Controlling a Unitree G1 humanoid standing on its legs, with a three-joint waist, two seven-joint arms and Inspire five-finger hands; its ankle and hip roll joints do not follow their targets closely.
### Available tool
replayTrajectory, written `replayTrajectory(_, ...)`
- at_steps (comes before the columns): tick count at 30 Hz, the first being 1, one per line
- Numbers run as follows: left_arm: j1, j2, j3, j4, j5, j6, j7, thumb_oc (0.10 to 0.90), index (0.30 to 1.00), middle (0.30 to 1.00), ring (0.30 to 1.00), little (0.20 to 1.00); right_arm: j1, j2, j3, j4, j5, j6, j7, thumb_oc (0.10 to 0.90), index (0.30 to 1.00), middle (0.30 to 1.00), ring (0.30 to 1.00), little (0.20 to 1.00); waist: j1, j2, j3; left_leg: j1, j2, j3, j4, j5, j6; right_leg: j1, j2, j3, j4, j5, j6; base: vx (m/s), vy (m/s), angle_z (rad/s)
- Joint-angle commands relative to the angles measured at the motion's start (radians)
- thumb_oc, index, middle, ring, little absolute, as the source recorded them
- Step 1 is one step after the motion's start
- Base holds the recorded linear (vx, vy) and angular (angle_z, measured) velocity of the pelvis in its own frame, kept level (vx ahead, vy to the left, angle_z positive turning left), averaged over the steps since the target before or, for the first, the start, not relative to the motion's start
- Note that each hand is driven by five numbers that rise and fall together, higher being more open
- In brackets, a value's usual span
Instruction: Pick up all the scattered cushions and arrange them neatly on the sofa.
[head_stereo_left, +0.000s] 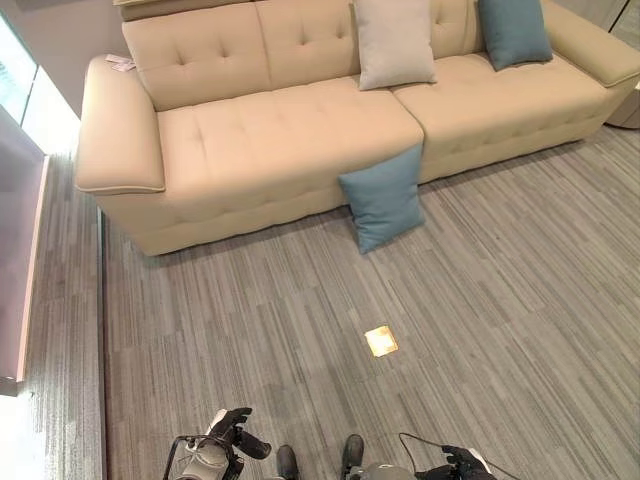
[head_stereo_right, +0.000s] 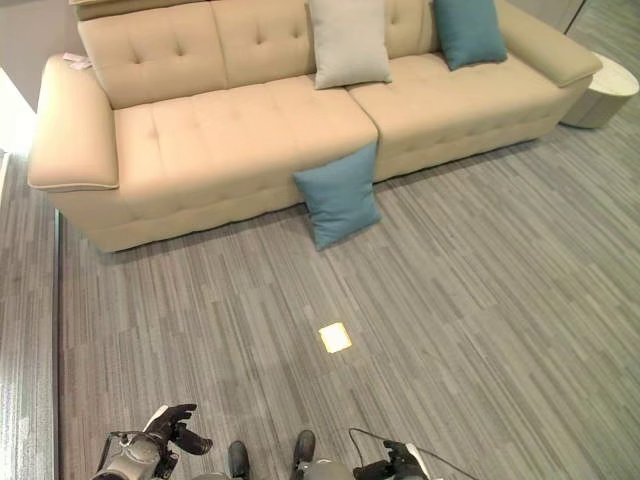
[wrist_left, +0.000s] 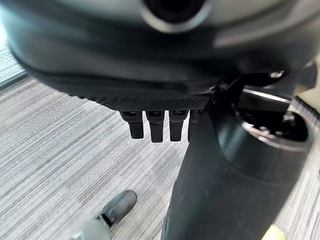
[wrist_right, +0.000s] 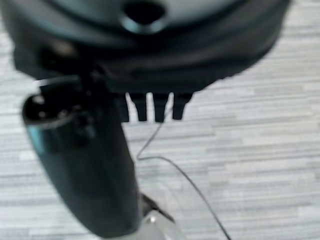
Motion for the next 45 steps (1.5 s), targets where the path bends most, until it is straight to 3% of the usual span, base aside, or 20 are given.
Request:
replayTrajectory(1,-0.018,0.006,-0.002,0.026,0.022,-0.021,0.006,0.8,0.9,0.9,0.9,0.9,-0.005,-0.029,0.024,0.008,0.025,-0.031,-0.02,0.8,0.9,0.9,0.9,0.9,0.002,-0.042,-0.01,-0.013,-0.003,-0.071,0.149,-0.15,-0.026,0.03,-0.051,0.114,0.026,-0.071,0.066,0.05,-0.139,0.17)
replayTrajectory(2,-0.018,0.006,-0.002,0.026,0.022,-0.021,0.006,0.8,0.9,0.9,0.9,0.9,-0.005,-0.029,0.024,0.008,0.025,-0.031,-0.02,0.8,0.9,0.9,0.9,0.9,0.002,-0.042,-0.01,-0.013,-0.003,-0.071,0.149,-0.15,-0.026,0.03,-0.051,0.114,0.026,-0.071,0.066,0.01,-0.138,0.08)
replayTrajectory(3,-0.022,0.004,-0.007,0.023,0.02,-0.019,0.009,0.8,0.9,0.9,0.9,0.9,-0.008,-0.038,0.023,0.015,0.031,-0.031,-0.022,0.8,0.9,0.9,0.9,0.9,0.009,-0.051,0.022,-0.089,0.021,-0.076,0.316,-0.12,-0.036,0.052,-0.045,0.121,0.024,-0.079,0.04,0.01,-0.139,-0.06)
replayTrajectory(4,-0.023,0.004,-0.007,0.023,0.02,-0.018,0.009,0.8,0.9,0.9,0.9,0.9,-0.009,-0.037,0.023,0.015,0.031,-0.031,-0.022,0.8,0.9,0.9,0.9,0.9,0.008,-0.052,0.019,-0.094,0.02,-0.077,0.315,-0.117,-0.036,0.048,-0.046,0.12,0.023,-0.077,0.039,0.09,-0.295,0.06)
replayTrajectory(5,-0.022,0.01,-0.003,0.018,0.005,-0.018,0.016,0.8,0.9,0.9,0.9,0.9,-0.008,-0.047,0.021,0.018,0.048,-0.032,-0.029,0.8,0.9,0.9,0.9,0.9,0.024,-0.057,0.043,-0.182,0.02,-0.119,0.464,-0.083,-0.023,0.068,-0.028,0.135,0.028,-0.098,0.007,0.08,-0.158,0.05)
replayTrajectory(10,-0.009,0.009,0.002,0.025,-0.007,-0.016,0.022,0.8,0.9,0.9,0.9,0.9,-0.001,-0.054,0.019,0.03,0.048,-0.03,-0.034,0.8,0.9,0.9,0.9,0.9,0.041,-0.063,0.028,-0.258,-0.021,-0.151,0.364,-0.096,-0.014,0.112,-0.026,0.156,-0.009,-0.116,0.018,0.21,-0.053,0.04)
replayTrajectory(14,0.002,0.001,-0.001,0.025,-0.014,-0.021,0.018,0.8,0.9,0.9,0.9,0.9,-0.001,-0.054,0.029,0.029,0.041,-0.029,-0.04,0.8,0.9,0.9,0.9,0.9,0.078,-0.045,0.017,-0.31,-0.083,-0.213,0.197,0.004,-0.036,0.181,0.011,0.214,-0.047,-0.13,0.031,0.31,0.063,-0.1)
replayTrajectory(18,0.013,-0.003,0.007,0.034,-0.01,-0.017,0.014,0.8,0.9,0.9,0.9,0.9,0.002,-0.046,0.03,0.021,0.034,-0.031,-0.035,0.8,0.9,0.9,0.9,0.9,0.083,-0.052,-0.009,-0.276,-0.095,-0.23,0.19,-0.016,-0.018,0.201,-0.001,0.245,-0.03,-0.146,0.046,0.28,0.132,-0.76)
replayTrajectory(21,0.021,-0.001,0.016,0.037,-0.005,-0.014,0.011,0.8,0.9,0.9,0.9,0.9,0.003,-0.04,0.028,0.012,0.03,-0.032,-0.026,0.8,0.9,0.9,0.9,0.9,0.098,-0.064,-0.034,-0.239,-0.104,-0.219,0.192,-0.055,0.007,0.191,-0.025,0.259,0.041,-0.14,0.083,0.24,0.135,-0.75)
replayTrajectory(22,0.023,0.003,0.018,0.034,-0.001,-0.012,0.011,0.8,0.9,0.9,0.9,0.9,0.003,-0.035,0.029,0.007,0.029,-0.031,-0.02,0.8,0.9,0.9,0.9,0.9,0.102,-0.066,-0.034,-0.217,-0.107,-0.214,0.189,-0.07,0.02,0.172,-0.032,0.268,0.106,-0.12,0.099,0.21,0.158,-0.54)
replayTrajectory(23,0.021,0.009,0.021,0.026,-0.004,-0.008,0.013,0.8,0.9,0.9,0.9,0.9,-0.007,-0.035,0.035,0.0,0.021,-0.027,-0.016,0.8,0.9,0.9,0.9,0.9,0.098,-0.06,-0.023,-0.18,-0.111,-0.213,0.193,-0.098,0.049,0.101,-0.051,0.27,0.256,-0.043,0.135,0.21,0.158,-0.63)
replayTrajectory(24,0.021,0.009,0.021,0.026,-0.004,-0.008,0.013,0.8,0.9,0.9,0.9,0.9,-0.007,-0.035,0.035,0.0,0.021,-0.027,-0.016,0.8,0.9,0.9,0.9,0.9,0.099,-0.061,-0.024,-0.181,-0.112,-0.212,0.194,-0.099,0.05,0.098,-0.051,0.272,0.258,-0.044,0.135,0.17,0.149,-0.41)
replayTrajectory(26,0.019,0.023,0.025,0.011,-0.02,-0.009,0.018,0.8,0.9,0.9,0.9,0.9,-0.02,-0.038,0.041,-0.032,0.021,-0.027,-0.013,0.8,0.9,0.9,0.9,0.9,0.097,-0.042,0.01,-0.146,-0.099,-0.208,0.202,-0.127,0.083,-0.01,-0.083,0.228,0.44,0.044,0.164,0.11,0.122,-0.43)
replayTrajectory(28,0.022,0.026,0.027,0.011,-0.021,-0.009,0.021,0.8,0.9,0.9,0.9,0.9,-0.019,-0.038,0.036,-0.032,0.022,-0.028,-0.014,0.8,0.9,0.9,0.9,0.9,0.096,-0.033,0.015,-0.13,-0.093,-0.207,0.196,-0.137,0.089,-0.04,-0.102,0.196,0.467,0.042,0.164,0.11,0.087,-0.11)
replayTrajectory(32,0.017,0.028,0.036,0.021,-0.025,-0.011,0.023,0.8,0.9,0.9,0.9,0.9,-0.032,-0.041,0.037,-0.031,0.026,-0.031,-0.019,0.8,0.9,0.9,0.9,0.9,0.091,-0.031,0.017,-0.062,-0.083,-0.199,0.161,-0.168,0.081,-0.089,-0.146,0.07,0.317,-0.038,0.123,0.24,-0.016,0.0)
replayTrajectory(34,0.018,0.027,0.038,0.028,-0.018,-0.01,0.023,0.8,0.9,0.9,0.9,0.9,-0.037,-0.043,0.038,-0.029,0.023,-0.029,-0.021,0.8,0.9,0.9,0.9,0.9,0.093,-0.033,0.021,-0.039,-0.077,-0.191,0.151,-0.183,0.073,-0.089,-0.163,0.03,0.238,-0.032,0.121,0.21,-0.129,-0.33)
replayTrajectory(36,0.024,0.025,0.05,0.053,0.0,-0.01,0.024,0.8,0.9,0.9,0.9,0.9,-0.049,-0.05,0.049,-0.029,0.006,-0.02,-0.023,0.8,0.9,0.9,0.9,0.9,0.087,-0.043,0.028,0.046,-0.069,-0.181,0.111,-0.219,0.041,-0.126,-0.191,-0.031,0.016,0.047,0.148,0.37,-0.213,-0.43)
replayTrajectory(41,0.038,0.018,0.049,0.067,0.014,-0.015,0.024,0.8,0.9,0.9,0.9,0.9,-0.031,-0.05,0.047,-0.028,0.017,-0.026,-0.022,0.8,0.9,0.9,0.9,0.9,0.072,-0.05,0.0,0.102,-0.047,-0.2,0.098,-0.245,0.016,-0.086,-0.165,-0.001,-0.001,0.059,0.132,0.26,-0.178,-0.05)
replayTrajectory(43,0.038,0.015,0.049,0.069,0.014,-0.014,0.022,0.8,0.9,0.9,0.9,0.9,-0.025,-0.047,0.046,-0.024,0.027,-0.03,-0.022,0.8,0.9,0.9,0.9,0.9,0.07,-0.041,-0.009,0.108,-0.01,-0.207,0.135,-0.215,-0.013,-0.065,-0.128,0.007,0.004,0.042,0.107,0.28,-0.342,0.27)
replayTrajectory(45,0.03,0.014,0.046,0.058,0.002,-0.019,0.014,0.8,0.9,0.9,0.9,0.9,-0.024,-0.047,0.043,-0.023,0.045,-0.038,-0.023,0.8,0.9,0.9,0.9,0.9,0.076,-0.041,0.007,0.018,0.029,-0.211,0.338,-0.104,-0.05,-0.008,-0.087,0.03,-0.016,0.011,0.059,0.17,-0.343,-0.05)
